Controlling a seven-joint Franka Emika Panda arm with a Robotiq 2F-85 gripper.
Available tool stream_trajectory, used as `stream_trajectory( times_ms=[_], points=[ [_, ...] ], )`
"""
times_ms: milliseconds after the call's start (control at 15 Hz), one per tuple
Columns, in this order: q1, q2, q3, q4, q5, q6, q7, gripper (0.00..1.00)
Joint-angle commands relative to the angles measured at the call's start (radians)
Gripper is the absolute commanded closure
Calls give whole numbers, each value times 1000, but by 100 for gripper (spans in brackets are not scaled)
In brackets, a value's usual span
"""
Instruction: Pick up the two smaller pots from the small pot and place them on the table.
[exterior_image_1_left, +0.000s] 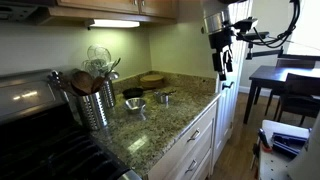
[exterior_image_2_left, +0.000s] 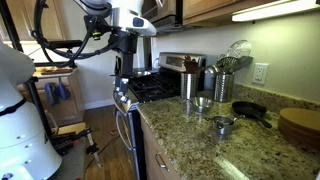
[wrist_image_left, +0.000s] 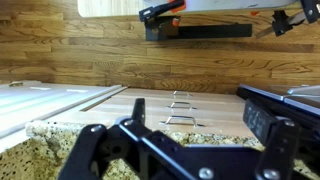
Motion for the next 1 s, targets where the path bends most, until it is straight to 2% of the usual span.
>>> stream_trajectory(
  times_ms=[0,400,933],
  points=[
    [8,0,-7,1,-3,-2,4,0],
    [8,0,-7,1,-3,-2,4,0],
    [-4,136,14,93,-59,134,52,0]
  ],
)
